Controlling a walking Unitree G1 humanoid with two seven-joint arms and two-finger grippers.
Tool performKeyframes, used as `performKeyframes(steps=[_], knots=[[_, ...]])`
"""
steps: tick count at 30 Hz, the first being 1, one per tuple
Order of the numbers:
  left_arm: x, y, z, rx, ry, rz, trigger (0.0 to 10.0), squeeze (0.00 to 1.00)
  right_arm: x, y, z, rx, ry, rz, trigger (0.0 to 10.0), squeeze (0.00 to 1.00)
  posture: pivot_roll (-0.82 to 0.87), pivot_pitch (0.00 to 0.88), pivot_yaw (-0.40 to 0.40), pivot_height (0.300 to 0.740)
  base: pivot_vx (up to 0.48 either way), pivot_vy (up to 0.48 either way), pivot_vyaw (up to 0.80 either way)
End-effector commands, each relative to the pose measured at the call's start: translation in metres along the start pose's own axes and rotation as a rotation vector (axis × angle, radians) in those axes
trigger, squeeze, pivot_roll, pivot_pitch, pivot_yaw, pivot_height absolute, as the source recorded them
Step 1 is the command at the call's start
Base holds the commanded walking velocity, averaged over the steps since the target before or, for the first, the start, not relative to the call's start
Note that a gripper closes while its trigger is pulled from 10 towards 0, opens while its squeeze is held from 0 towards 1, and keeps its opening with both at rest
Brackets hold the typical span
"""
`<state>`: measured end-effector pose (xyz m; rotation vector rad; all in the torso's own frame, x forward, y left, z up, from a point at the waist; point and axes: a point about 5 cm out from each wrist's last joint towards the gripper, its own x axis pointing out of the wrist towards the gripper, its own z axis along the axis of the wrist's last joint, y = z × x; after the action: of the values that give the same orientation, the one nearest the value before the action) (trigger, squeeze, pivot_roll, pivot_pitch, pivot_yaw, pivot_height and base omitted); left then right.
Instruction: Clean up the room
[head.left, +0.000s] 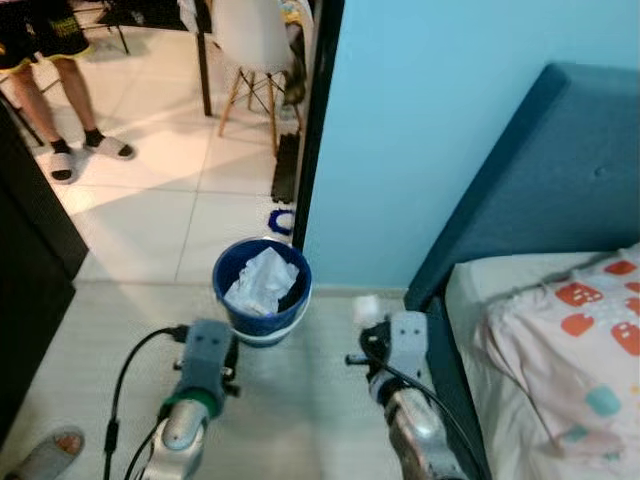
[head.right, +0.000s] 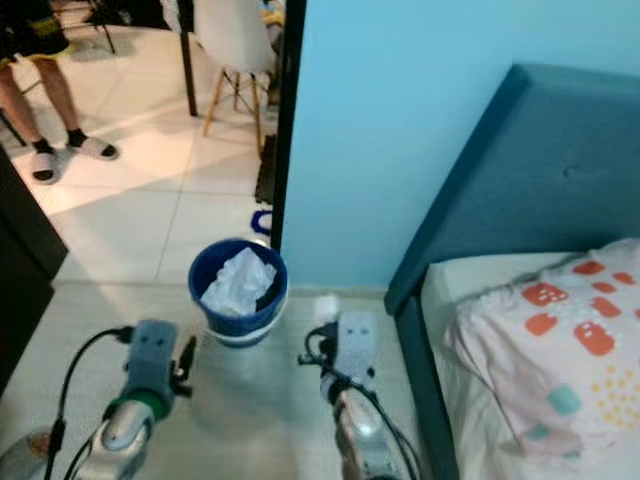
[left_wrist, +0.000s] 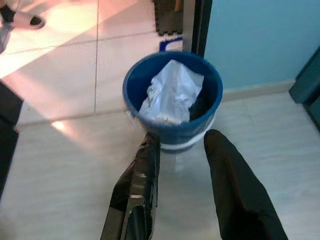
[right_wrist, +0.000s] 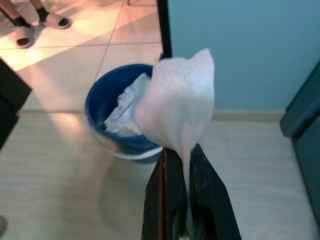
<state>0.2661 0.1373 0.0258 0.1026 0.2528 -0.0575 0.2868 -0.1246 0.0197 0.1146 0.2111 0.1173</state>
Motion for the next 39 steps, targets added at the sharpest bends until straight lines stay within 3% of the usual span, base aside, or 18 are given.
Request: performKeyframes(steps=[1,6,8,39], knots=[[-0.0017,-0.0043,-0.004,0.0,0.017,-0.017,10.0,0.0,-0.0028,-0.0029,-0.0045,0.005,0.015,-0.013,10.0,0.0,0.03,0.028,0.01,0.74,0.319,0.0,0.8],[-0.0016,-0.0038,-0.0039,0.002,0.019,-0.016,10.0,0.0,-0.0023,-0.0025,-0.0046,0.009,0.016,-0.017,10.0,0.0,0.03,0.029,0.009,0.74,0.301,0.0,0.8],[-0.0018,-0.0035,-0.0038,0.003,0.018,-0.015,10.0,0.0,-0.0026,-0.0053,-0.0052,0.04,0.018,-0.045,10.0,0.0,0.03,0.03,0.008,0.74,0.294,0.0,0.0],[-0.0017,-0.0061,-0.0033,-0.005,0.017,-0.017,10.0,0.0,-0.002,-0.0089,-0.0071,0.045,0.041,-0.052,10.0,0.0,0.03,0.033,0.006,0.74,0.277,0.0,0.0]])
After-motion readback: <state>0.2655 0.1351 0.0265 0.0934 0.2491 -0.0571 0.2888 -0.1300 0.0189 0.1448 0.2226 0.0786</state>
